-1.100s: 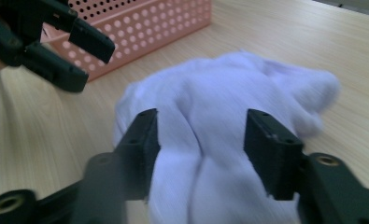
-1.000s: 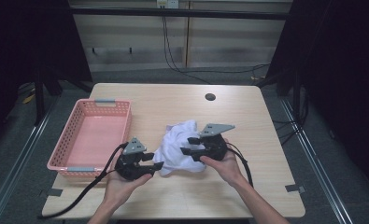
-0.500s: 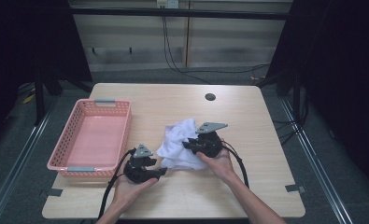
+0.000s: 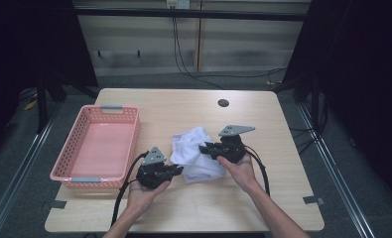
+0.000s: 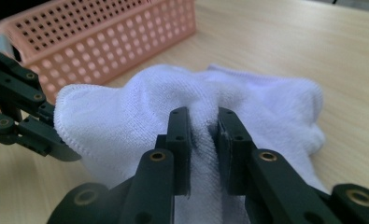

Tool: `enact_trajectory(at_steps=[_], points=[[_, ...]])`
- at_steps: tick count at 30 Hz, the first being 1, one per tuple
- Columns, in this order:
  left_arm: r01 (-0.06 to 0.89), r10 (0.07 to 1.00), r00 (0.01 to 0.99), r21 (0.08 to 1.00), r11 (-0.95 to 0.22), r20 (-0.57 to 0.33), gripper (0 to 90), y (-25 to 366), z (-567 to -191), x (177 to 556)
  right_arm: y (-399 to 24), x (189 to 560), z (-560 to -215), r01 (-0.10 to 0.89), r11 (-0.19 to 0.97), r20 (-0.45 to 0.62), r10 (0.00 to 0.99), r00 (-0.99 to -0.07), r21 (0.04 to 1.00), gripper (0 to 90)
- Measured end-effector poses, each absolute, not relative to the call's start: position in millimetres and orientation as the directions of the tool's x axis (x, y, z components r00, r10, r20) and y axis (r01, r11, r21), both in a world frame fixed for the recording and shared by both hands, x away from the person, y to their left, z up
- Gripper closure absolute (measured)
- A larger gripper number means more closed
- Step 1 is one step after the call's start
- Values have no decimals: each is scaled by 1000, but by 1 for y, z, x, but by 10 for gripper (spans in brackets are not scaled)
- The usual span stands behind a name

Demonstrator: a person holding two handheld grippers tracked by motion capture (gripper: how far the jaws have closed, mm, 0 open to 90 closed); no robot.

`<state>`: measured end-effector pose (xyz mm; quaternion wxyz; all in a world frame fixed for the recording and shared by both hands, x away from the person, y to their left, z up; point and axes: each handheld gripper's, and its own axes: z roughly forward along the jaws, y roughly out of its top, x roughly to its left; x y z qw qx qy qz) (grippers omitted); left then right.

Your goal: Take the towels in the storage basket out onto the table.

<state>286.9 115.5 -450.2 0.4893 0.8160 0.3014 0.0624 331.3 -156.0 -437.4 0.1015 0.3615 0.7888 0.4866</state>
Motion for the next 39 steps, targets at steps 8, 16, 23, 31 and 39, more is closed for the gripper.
enact_trajectory(at_steps=[8, 16, 23, 31, 39], points=[[407, 534, 822, 861, -307, -198, 837, 122, -434, 277, -171, 339, -413, 446, 210, 183, 702, -688, 870, 827], [346, 466, 863, 900, -266, -194, 837, 126, -405, 259, -201, 360, -407, 458, 170, 181, 758, -627, 873, 853], [361, 419, 882, 878, -313, -213, 825, 113, -413, 259, -219, 383, -418, 500, 168, 165, 816, -555, 850, 847], [430, 462, 849, 844, -321, -257, 558, 124, -432, 267, -224, 358, -436, 506, 205, 164, 789, -592, 838, 496], [497, 533, 791, 823, -275, -300, 603, 141, -450, 278, -208, 300, -429, 462, 238, 209, 657, -725, 854, 465]])
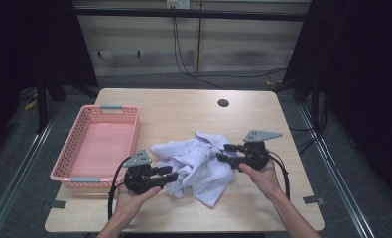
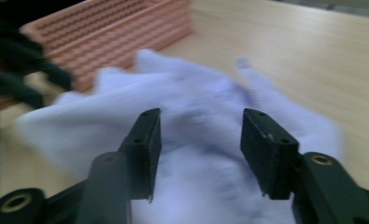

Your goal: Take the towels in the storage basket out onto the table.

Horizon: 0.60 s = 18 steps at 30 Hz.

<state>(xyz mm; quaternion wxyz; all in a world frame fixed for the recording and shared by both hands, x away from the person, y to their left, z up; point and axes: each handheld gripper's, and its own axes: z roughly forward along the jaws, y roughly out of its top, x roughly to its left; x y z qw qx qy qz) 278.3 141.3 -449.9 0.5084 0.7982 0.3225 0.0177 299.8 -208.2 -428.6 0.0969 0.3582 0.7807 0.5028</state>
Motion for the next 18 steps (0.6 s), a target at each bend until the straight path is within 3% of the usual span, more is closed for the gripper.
enact_trajectory(at_steps=[1, 4, 9, 11, 14, 16, 18], points=[[501, 541, 788, 817, -285, -295, 596, 139, -454, 281, -194, 283, -431, 453, 264, 227, 593, -772, 852, 399], [518, 557, 779, 797, -311, -289, 571, 127, -464, 288, -174, 267, -434, 423, 315, 210, 534, -819, 849, 338], [511, 545, 785, 804, -303, -294, 759, 113, -469, 296, -149, 265, -453, 421, 404, 181, 511, -840, 812, 275], [494, 549, 792, 810, -316, -268, 841, 110, -468, 295, -144, 271, -459, 433, 409, 194, 508, -839, 803, 375], [486, 552, 788, 826, -284, -274, 855, 116, -462, 292, -142, 277, -461, 434, 411, 166, 544, -823, 802, 760], [490, 550, 781, 837, -245, -296, 839, 123, -456, 292, -152, 281, -454, 440, 365, 177, 569, -803, 821, 846], [485, 540, 783, 846, -222, -308, 766, 130, -449, 291, -166, 283, -441, 434, 314, 188, 585, -789, 845, 854]])
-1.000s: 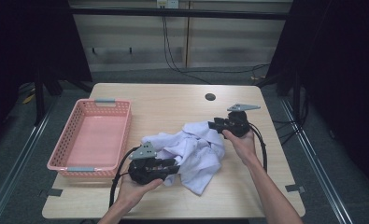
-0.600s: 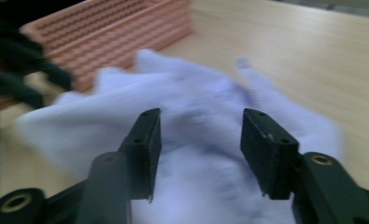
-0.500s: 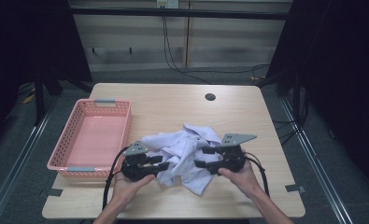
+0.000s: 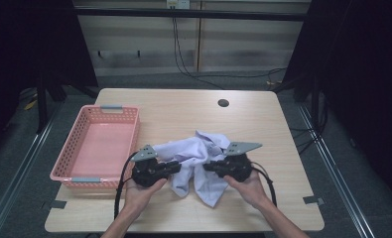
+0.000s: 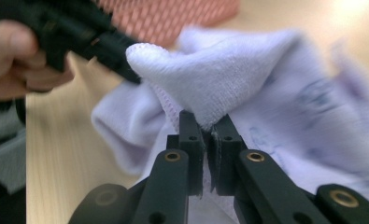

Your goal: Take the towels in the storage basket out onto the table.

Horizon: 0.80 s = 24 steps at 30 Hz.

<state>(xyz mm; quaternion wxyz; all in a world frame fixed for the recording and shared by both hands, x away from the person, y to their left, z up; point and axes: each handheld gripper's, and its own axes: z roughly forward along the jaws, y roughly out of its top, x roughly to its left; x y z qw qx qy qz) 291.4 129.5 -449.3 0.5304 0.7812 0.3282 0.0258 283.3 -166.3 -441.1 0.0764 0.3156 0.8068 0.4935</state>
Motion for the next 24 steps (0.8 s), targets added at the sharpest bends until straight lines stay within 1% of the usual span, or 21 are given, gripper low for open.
enact_trajectory(at_steps=[2, 4, 6, 7, 8, 9, 10, 11, 12, 13, 14, 15, 16, 17, 18, 19, 20, 21, 22, 23, 24], points=[[475, 557, 774, 857, -198, -300, 680, 136, -441, 290, -184, 289, -427, 431, 244, 212, 603, -769, 869, 857], [468, 558, 775, 863, -188, -299, 651, 142, -439, 290, -202, 296, -418, 428, 195, 221, 631, -743, 882, 859], [475, 567, 769, 858, -198, -295, 589, 144, -443, 291, -222, 304, -415, 443, 161, 231, 671, -705, 882, 860], [475, 567, 769, 858, -198, -295, 576, 144, -443, 291, -230, 308, -416, 450, 154, 236, 681, -693, 879, 860], [489, 571, 769, 841, -233, -289, 548, 141, -451, 294, -240, 313, -420, 477, 151, 249, 697, -672, 866, 859], [489, 571, 769, 841, -233, -289, 514, 141, -451, 294, -240, 313, -420, 477, 151, 249, 697, -672, 866, 859], [490, 564, 779, 828, -274, -274, 514, 136, -456, 295, -245, 314, -423, 487, 152, 247, 712, -658, 860, 859], [486, 562, 788, 816, -314, -253, 474, 128, -464, 297, -260, 319, -432, 518, 122, 274, 734, -621, 846, 856], [489, 540, 799, 808, -328, -265, 449, 123, -469, 298, -264, 320, -436, 532, 113, 287, 740, -609, 839, 848], [489, 540, 799, 808, -328, -265, 446, 123, -469, 298, -264, 320, -436, 532, 113, 287, 740, -609, 839, 848], [491, 515, 812, 800, -346, -275, 439, 117, -473, 297, -269, 321, -448, 553, 124, 294, 742, -603, 824, 784], [479, 503, 825, 792, -378, -258, 439, 111, -476, 295, -269, 321, -448, 553, 124, 294, 742, -603, 824, 784], [456, 500, 839, 781, -428, -216, 431, 104, -478, 290, -271, 319, -454, 570, 130, 298, 746, -596, 812, 772], [456, 500, 839, 781, -428, -216, 429, 104, -478, 290, -271, 319, -455, 569, 139, 296, 742, -602, 810, 753], [427, 499, 851, 765, -482, -161, 428, 103, -481, 288, -272, 317, -453, 557, 144, 281, 745, -604, 818, 705], [434, 514, 844, 759, -485, -154, 429, 105, -483, 288, -273, 315, -450, 553, 133, 286, 743, -605, 822, 674], [450, 519, 837, 755, -477, -171, 429, 108, -485, 290, -275, 314, -448, 548, 132, 287, 738, -610, 826, 635], [450, 519, 837, 755, -477, -171, 430, 108, -485, 290, -275, 314, -448, 548, 132, 287, 738, -610, 826, 635], [466, 537, 827, 738, -488, -168, 439, 113, -488, 290, -277, 309, -444, 540, 131, 280, 741, -610, 831, 566], [461, 549, 823, 733, -500, -143, 440, 115, -489, 289, -278, 307, -443, 538, 136, 277, 739, -614, 832, 558], [462, 550, 823, 728, -506, -139, 446, 118, -491, 289, -278, 303, -442, 532, 138, 269, 741, -615, 835, 546]])
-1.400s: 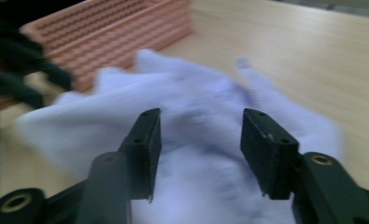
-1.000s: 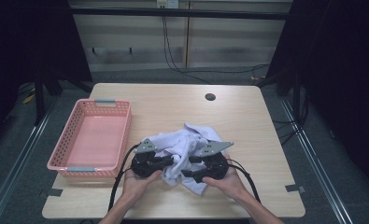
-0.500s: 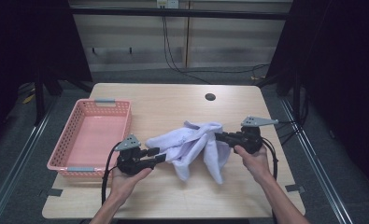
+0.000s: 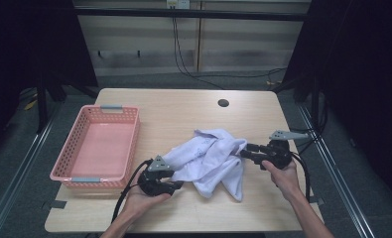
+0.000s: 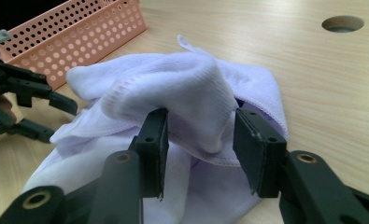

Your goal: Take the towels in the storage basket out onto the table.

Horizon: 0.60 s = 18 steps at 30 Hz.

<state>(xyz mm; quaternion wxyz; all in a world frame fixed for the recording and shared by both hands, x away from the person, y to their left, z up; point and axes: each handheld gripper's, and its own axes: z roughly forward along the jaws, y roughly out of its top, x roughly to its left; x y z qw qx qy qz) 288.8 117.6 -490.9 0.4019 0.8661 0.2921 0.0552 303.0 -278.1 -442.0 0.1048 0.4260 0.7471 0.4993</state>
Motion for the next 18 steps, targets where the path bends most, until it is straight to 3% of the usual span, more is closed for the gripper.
enact_trajectory(at_steps=[5, 9, 10, 11, 14, 18], points=[[470, 574, 812, 705, -530, -110, 523, 120, -497, 293, -278, 280, -437, 507, 160, 242, 733, -635, 847, 466], [465, 582, 808, 708, -532, -93, 727, 119, -499, 296, -279, 263, -433, 488, 152, 243, 718, -652, 860, 410], [463, 583, 808, 708, -533, -90, 727, 119, -499, 298, -279, 260, -433, 485, 142, 248, 719, -650, 863, 379], [465, 574, 811, 721, -513, -114, 862, 121, -499, 299, -277, 260, -434, 487, 144, 248, 717, -651, 862, 360], [475, 568, 808, 741, -475, -154, 890, 125, -495, 301, -272, 264, -438, 495, 152, 244, 724, -645, 856, 339], [483, 569, 797, 780, -399, -203, 895, 136, -485, 301, -265, 278, -444, 517, 156, 230, 762, -605, 841, 499]])
